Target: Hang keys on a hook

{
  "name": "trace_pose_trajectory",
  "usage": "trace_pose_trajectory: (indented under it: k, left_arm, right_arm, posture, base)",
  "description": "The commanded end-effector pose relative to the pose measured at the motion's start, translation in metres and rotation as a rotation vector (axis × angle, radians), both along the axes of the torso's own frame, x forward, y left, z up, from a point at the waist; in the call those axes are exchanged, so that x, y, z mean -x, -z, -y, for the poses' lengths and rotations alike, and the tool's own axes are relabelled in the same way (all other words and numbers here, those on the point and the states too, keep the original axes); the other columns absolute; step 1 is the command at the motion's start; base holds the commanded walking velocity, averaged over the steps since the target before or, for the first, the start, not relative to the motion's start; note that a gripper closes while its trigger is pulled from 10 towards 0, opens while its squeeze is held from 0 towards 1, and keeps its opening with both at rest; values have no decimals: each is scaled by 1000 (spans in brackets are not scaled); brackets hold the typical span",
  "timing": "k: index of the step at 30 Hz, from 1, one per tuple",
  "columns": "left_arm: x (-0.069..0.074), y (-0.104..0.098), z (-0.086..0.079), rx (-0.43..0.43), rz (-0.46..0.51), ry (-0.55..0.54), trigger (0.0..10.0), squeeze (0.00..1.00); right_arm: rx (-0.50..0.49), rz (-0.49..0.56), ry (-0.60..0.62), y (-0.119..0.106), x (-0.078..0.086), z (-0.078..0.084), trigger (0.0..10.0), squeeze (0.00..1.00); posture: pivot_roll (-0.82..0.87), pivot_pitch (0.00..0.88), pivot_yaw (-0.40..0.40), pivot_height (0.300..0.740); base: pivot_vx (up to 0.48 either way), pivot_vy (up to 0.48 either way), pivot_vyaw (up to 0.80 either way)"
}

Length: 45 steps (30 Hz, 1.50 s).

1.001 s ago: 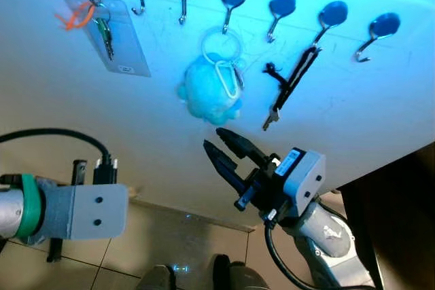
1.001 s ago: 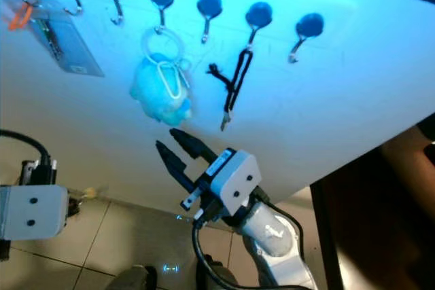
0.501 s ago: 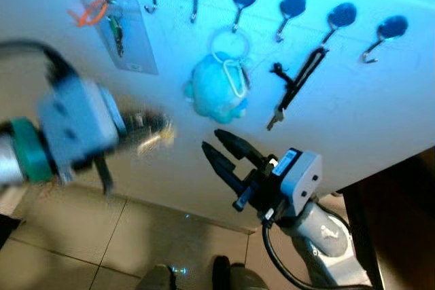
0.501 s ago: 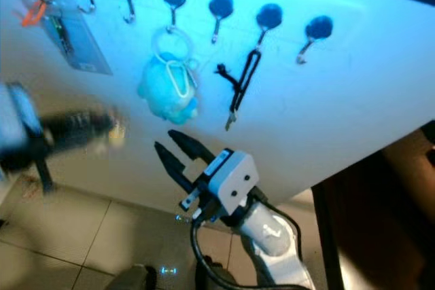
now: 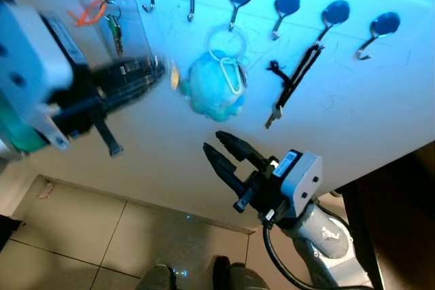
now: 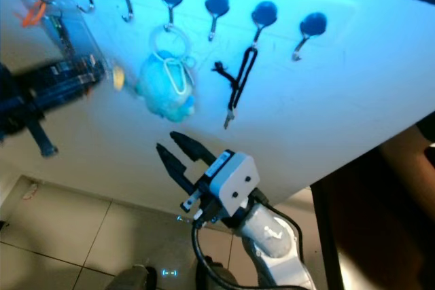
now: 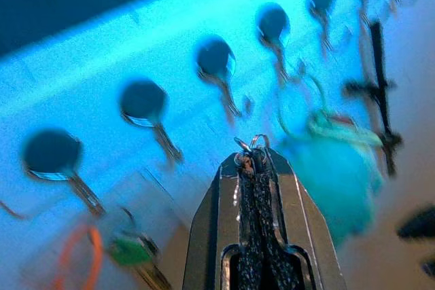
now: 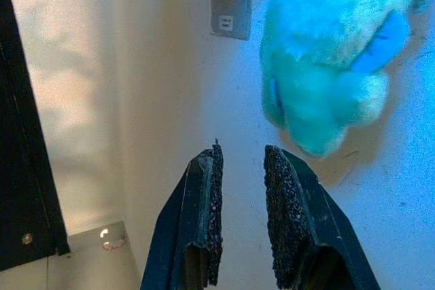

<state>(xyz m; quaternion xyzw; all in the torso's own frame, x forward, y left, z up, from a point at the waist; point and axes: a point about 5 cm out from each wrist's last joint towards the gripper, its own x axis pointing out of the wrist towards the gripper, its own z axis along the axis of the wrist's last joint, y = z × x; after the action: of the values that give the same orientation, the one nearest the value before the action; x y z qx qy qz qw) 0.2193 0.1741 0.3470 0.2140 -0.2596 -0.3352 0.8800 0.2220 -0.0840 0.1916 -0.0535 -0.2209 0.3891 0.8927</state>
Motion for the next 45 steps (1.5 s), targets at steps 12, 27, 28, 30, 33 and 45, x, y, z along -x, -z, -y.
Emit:
trace_pose_trajectory:
  k: [12, 27, 28, 30, 33, 45]
  left_arm:
    - [-5, -13, 2, 114, 39, -8, 10000, 0]
    - [-6, 6, 23, 152, -130, 143, 10000, 0]
    - [-7, 6, 24, 170, -139, 158, 10000, 0]
    - [-8, 5, 27, 210, -151, 183, 10000, 0]
    - [-15, 4, 29, 239, -154, 161, 10000, 0]
    - [-22, 7, 29, 296, -209, 184, 10000, 0]
  right_arm:
    - [6, -15, -2, 4, 2, 0, 10000, 0]
    - [2, -18, 0, 5, 2, -1, 10000, 0]
    - [3, -18, 0, 5, 2, -1, 10000, 0]
    - [4, -18, 1, 5, 2, -1, 10000, 0]
    - [5, -20, 2, 6, 2, -1, 10000, 0]
    - [7, -24, 5, 7, 3, -1, 10000, 0]
  posture:
    - [113, 155, 6, 740]
    - [110, 158, 12, 740]
    - [110, 159, 11, 740]
    - [107, 159, 12, 740]
    - [107, 158, 11, 740]
    - [101, 153, 15, 740]
  base:
    - [0, 0, 0]
    - [0, 0, 0]
    - [0, 0, 0]
    - [0, 0, 0]
    - [0, 0, 0]
    - [0, 0, 0]
